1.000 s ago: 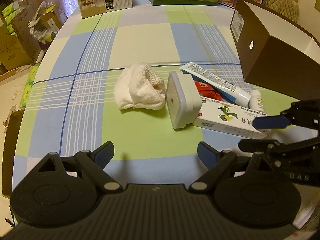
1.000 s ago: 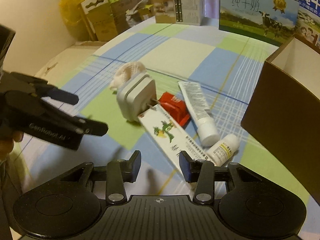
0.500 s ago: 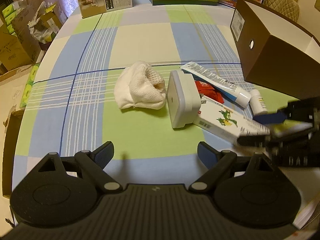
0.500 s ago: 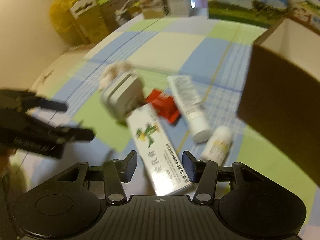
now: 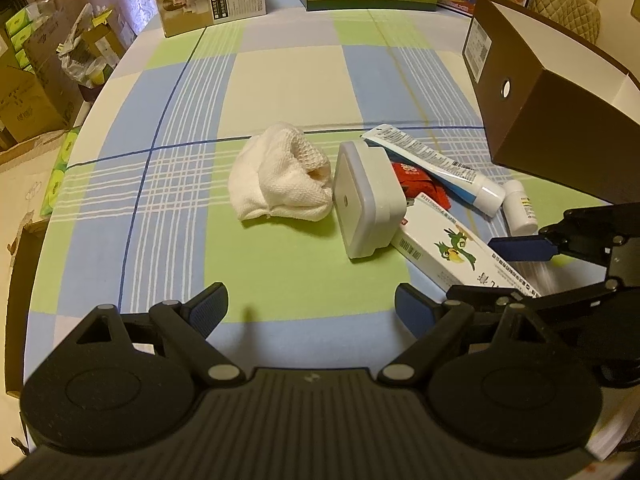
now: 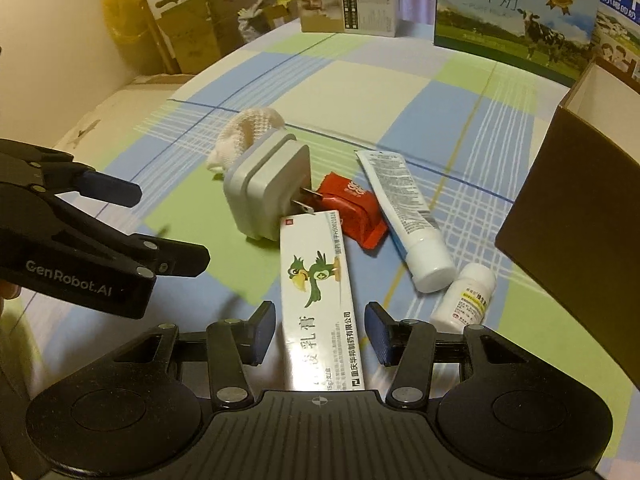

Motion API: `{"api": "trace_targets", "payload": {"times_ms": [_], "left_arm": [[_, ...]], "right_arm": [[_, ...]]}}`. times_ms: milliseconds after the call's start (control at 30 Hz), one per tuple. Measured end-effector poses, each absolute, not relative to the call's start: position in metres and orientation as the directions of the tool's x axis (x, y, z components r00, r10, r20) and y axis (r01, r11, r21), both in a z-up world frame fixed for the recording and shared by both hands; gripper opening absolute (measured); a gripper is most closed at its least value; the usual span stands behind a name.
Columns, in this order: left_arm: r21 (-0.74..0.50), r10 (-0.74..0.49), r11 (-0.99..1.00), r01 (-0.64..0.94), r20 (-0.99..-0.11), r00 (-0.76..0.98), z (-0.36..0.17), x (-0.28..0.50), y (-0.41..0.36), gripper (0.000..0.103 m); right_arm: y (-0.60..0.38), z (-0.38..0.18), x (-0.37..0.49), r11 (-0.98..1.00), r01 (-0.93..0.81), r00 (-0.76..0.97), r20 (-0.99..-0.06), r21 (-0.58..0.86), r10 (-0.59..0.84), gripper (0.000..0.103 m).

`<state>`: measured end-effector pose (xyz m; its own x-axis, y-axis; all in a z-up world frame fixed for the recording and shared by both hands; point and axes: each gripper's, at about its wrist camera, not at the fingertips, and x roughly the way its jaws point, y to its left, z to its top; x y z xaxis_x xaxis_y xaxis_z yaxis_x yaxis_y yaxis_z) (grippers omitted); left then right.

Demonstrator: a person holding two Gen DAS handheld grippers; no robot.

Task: Organize objects
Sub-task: 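Grasp the white-and-green ointment box with the right tool while the left tool approaches the white square container, then close the left tool on the white square container and lift it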

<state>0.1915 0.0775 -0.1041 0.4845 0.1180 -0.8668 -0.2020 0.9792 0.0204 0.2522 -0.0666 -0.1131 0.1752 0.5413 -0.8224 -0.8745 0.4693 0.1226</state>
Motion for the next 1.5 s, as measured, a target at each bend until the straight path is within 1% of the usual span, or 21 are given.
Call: {"api": "trace_targets", "payload": {"times_ms": [100, 133, 167, 300, 467, 567, 600, 700, 833, 1000, 1133, 1267, 1300, 1367, 1500], "left_arm": [[0.025, 0.120, 0.980, -0.197, -0.865, 0.487, -0.106, 0.192, 0.076, 0.088], [0.027, 0.121, 0.980, -0.196, -0.865, 0.488, -0.106, 0.192, 0.075, 0.088], [0.029, 0.123, 0.980, -0.196, -0.863, 0.489, -0.106, 0.192, 0.075, 0.088], [0.032, 0.126, 0.981, -0.193, -0.857, 0.499, -0.105, 0.191, 0.074, 0.088], [0.021, 0.118, 0.982, -0.190, -0.847, 0.518, -0.103, 0.189, 0.074, 0.088], [0.018, 0.117, 0.982, -0.190, -0.841, 0.529, -0.102, 0.189, 0.072, 0.087], [0.019, 0.118, 0.982, -0.187, -0.837, 0.534, -0.101, 0.189, 0.071, 0.085], [0.012, 0.106, 0.986, -0.166, -0.817, 0.568, -0.093, 0.193, 0.064, 0.084], [0.034, 0.104, 0.991, -0.127, -0.796, 0.597, -0.086, 0.205, 0.050, 0.083], [0.060, 0.108, 0.993, -0.101, -0.811, 0.575, -0.093, 0.228, 0.039, 0.070], [0.063, 0.114, 0.992, -0.108, -0.816, 0.567, -0.097, 0.243, 0.039, 0.066], [0.053, 0.112, 0.991, -0.121, -0.826, 0.553, -0.104, 0.255, 0.044, 0.052], [0.053, 0.113, 0.991, -0.124, -0.828, 0.548, -0.105, 0.257, 0.045, 0.049], [0.055, 0.116, 0.990, -0.127, -0.830, 0.546, -0.108, 0.261, 0.045, 0.048], [0.042, 0.107, 0.991, -0.129, -0.832, 0.545, -0.112, 0.264, 0.047, 0.038]], "right_arm": [[-0.066, -0.116, 0.252, 0.475, -0.873, 0.187, -0.824, 0.110, 0.535, 0.047], [-0.066, -0.117, 0.251, 0.474, -0.874, 0.189, -0.823, 0.107, 0.535, 0.045], [-0.066, -0.118, 0.250, 0.467, -0.878, 0.189, -0.823, 0.102, 0.536, 0.036], [-0.067, -0.113, 0.246, 0.470, -0.881, 0.225, -0.823, 0.057, 0.522, 0.035], [-0.081, -0.090, 0.245, 0.502, -0.860, 0.230, -0.808, 0.093, 0.542, 0.035], [-0.092, -0.079, 0.243, 0.536, -0.840, 0.259, -0.802, 0.089, 0.539, 0.035], [-0.096, -0.076, 0.245, 0.551, -0.830, 0.273, -0.799, 0.086, 0.536, 0.035], [-0.104, -0.073, 0.258, 0.604, -0.792, 0.305, -0.796, 0.093, 0.523, 0.035], [-0.111, -0.072, 0.268, 0.631, -0.770, 0.321, -0.797, 0.096, 0.512, 0.035], [-0.116, -0.074, 0.276, 0.652, -0.752, 0.327, -0.801, 0.101, 0.501, 0.035], [-0.121, -0.075, 0.285, 0.670, -0.735, 0.333, -0.802, 0.108, 0.495, 0.035], [-0.124, -0.076, 0.290, 0.681, -0.724, 0.336, -0.805, 0.112, 0.489, 0.035], [-0.124, -0.076, 0.291, 0.682, -0.722, 0.335, -0.806, 0.113, 0.488, 0.035], [-0.125, -0.076, 0.291, 0.686, -0.719, 0.334, -0.807, 0.115, 0.486, 0.035], [-0.123, -0.078, 0.291, 0.685, -0.719, 0.334, -0.810, 0.112, 0.483, 0.035]]}}
